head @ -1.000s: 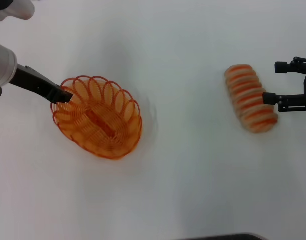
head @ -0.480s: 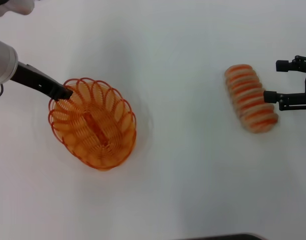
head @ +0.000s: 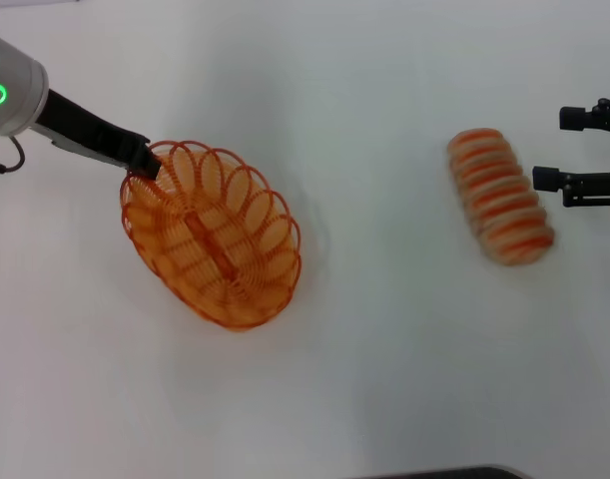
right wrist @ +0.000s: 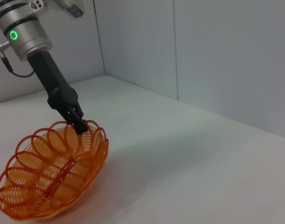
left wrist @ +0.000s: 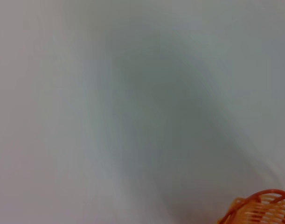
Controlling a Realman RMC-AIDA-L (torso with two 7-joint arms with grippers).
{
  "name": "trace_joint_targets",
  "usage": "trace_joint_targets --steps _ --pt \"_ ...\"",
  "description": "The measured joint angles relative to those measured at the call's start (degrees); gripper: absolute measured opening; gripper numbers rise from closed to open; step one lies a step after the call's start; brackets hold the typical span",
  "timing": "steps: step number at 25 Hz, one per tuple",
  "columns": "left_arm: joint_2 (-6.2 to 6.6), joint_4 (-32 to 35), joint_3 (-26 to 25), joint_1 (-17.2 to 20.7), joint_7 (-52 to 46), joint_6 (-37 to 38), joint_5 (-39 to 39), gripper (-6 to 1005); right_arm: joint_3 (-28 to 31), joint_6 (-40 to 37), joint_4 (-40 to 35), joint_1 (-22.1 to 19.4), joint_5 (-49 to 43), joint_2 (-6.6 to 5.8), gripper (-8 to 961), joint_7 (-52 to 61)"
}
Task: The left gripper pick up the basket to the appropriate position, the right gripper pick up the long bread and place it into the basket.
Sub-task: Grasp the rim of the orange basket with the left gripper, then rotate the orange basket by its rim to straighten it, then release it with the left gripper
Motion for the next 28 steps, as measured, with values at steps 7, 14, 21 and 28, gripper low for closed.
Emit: trace_joint_targets --steps 7,14,21,28 --pt "0.20 0.5 -4.2 -1.4 -5.5 2.2 -0.4 88 0.5 0.4 0.0 0.4 0.1 0.00 941 -0.3" --pt "-0.38 0.7 -9.7 -0.5 -8.2 2.5 -2.1 88 2.1 0.5 0.0 1.1 0.2 0.11 941 -0.3" --pt "-2.72 4.0 -9.5 4.3 -11.3 -1.9 -5.3 89 6.6 1.1 0.0 2.0 0.3 0.76 942 -0.5" --pt "-2.90 4.2 -3.7 9.3 -13.9 -7.9 -12.7 83 10.1 1.9 0.0 2.4 0.9 1.31 940 -0.5"
